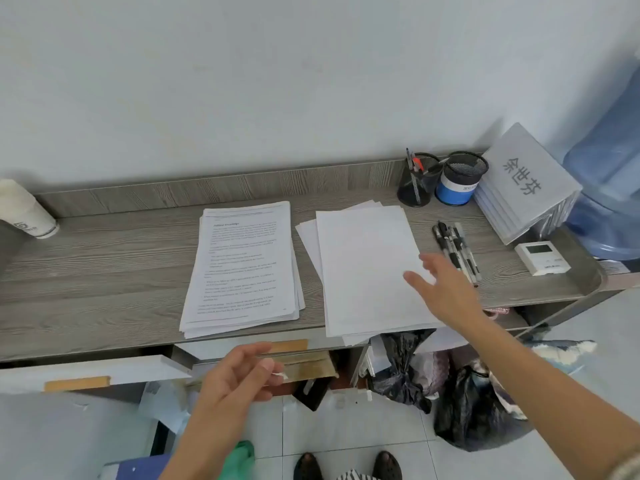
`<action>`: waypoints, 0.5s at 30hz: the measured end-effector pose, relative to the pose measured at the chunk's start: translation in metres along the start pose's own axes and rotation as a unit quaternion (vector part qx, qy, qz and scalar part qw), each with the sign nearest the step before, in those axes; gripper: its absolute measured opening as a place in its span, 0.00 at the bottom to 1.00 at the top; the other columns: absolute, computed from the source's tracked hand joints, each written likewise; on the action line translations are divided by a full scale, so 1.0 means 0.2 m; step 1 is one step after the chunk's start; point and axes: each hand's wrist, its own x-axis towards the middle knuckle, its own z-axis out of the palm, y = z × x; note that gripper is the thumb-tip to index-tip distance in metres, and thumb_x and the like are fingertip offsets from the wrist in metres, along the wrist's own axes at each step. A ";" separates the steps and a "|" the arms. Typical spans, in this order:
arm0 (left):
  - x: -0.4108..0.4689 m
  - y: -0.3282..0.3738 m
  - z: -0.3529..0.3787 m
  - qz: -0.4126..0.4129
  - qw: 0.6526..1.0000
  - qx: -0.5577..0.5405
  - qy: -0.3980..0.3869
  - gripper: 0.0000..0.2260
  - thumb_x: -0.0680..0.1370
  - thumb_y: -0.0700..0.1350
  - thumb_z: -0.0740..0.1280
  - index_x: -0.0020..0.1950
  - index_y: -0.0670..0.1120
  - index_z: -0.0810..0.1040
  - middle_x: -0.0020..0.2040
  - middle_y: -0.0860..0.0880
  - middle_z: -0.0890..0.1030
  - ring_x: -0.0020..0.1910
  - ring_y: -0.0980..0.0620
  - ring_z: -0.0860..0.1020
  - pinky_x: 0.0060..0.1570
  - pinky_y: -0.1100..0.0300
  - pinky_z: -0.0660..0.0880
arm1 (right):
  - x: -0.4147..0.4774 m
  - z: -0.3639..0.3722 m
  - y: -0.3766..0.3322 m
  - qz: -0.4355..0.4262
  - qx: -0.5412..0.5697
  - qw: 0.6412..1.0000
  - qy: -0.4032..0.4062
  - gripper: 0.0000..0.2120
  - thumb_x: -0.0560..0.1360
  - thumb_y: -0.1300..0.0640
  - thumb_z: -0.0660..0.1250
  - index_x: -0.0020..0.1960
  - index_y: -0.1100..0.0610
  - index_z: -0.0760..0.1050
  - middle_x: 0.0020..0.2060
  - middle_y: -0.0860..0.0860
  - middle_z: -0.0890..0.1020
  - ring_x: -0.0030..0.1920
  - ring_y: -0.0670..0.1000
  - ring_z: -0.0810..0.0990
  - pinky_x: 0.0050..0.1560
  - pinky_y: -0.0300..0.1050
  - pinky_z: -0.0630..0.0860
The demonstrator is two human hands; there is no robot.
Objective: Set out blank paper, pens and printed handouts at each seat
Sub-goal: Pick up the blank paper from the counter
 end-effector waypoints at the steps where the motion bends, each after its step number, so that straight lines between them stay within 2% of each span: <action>1: 0.00 0.00 0.00 0.009 1.000 -0.006 -0.003 0.08 0.78 0.37 0.64 0.55 0.44 0.79 0.44 0.43 0.86 0.44 0.44 0.84 0.45 0.52 0.78 | 0.08 0.03 0.00 0.005 -0.038 0.999 0.001 0.30 0.76 0.40 0.65 0.72 0.55 0.65 0.68 0.54 0.73 0.68 0.55 0.72 0.65 0.53 0.70; 5: 0.01 -0.02 -0.01 0.016 1.000 -0.016 -0.014 0.07 0.77 0.39 0.67 0.54 0.44 0.79 0.44 0.43 0.86 0.42 0.46 0.84 0.43 0.55 0.78 | 0.27 0.10 -0.08 0.096 -0.197 0.974 -0.058 0.43 0.71 0.32 0.64 0.74 0.59 0.59 0.72 0.62 0.66 0.73 0.64 0.62 0.68 0.61 0.67; 7: 0.01 -0.03 -0.02 0.011 1.000 -0.018 -0.014 0.12 0.72 0.46 0.72 0.54 0.45 0.79 0.43 0.43 0.86 0.40 0.48 0.84 0.40 0.58 0.79 | 0.29 0.13 -0.10 0.120 -0.240 0.961 -0.065 0.45 0.70 0.34 0.68 0.74 0.60 0.58 0.72 0.63 0.64 0.72 0.64 0.61 0.65 0.60 0.69; 8: 0.01 -0.03 -0.02 0.008 1.000 -0.016 -0.017 0.16 0.68 0.48 0.71 0.54 0.45 0.79 0.43 0.43 0.86 0.39 0.48 0.84 0.38 0.59 0.78 | 0.29 0.14 -0.11 0.122 -0.244 0.960 -0.062 0.44 0.69 0.35 0.70 0.74 0.60 0.59 0.71 0.63 0.65 0.71 0.64 0.62 0.63 0.59 0.70; 9: 0.01 -0.04 -0.01 0.006 1.000 -0.015 -0.016 0.16 0.67 0.48 0.70 0.53 0.45 0.79 0.42 0.43 0.86 0.39 0.48 0.84 0.38 0.59 0.78 | 0.30 0.14 -0.12 0.126 -0.239 0.961 -0.056 0.44 0.68 0.37 0.72 0.73 0.60 0.60 0.70 0.62 0.67 0.70 0.64 0.65 0.61 0.57 0.71; 12: 0.02 -0.06 0.01 0.008 0.999 -0.026 -0.018 0.08 0.74 0.42 0.69 0.52 0.45 0.79 0.42 0.43 0.86 0.40 0.46 0.83 0.41 0.55 0.78 | 0.33 0.13 -0.14 0.141 -0.201 0.968 -0.056 0.42 0.67 0.41 0.76 0.69 0.62 0.63 0.63 0.60 0.75 0.62 0.61 0.75 0.55 0.53 0.76; 15: 0.04 -0.05 0.04 0.006 0.999 -0.014 -0.029 0.07 0.78 0.36 0.66 0.53 0.45 0.79 0.42 0.44 0.86 0.40 0.49 0.83 0.42 0.54 0.78 | 0.36 0.13 -0.08 0.163 -0.087 0.982 -0.046 0.30 0.67 0.48 0.77 0.60 0.63 0.71 0.52 0.58 0.81 0.52 0.60 0.81 0.51 0.53 0.80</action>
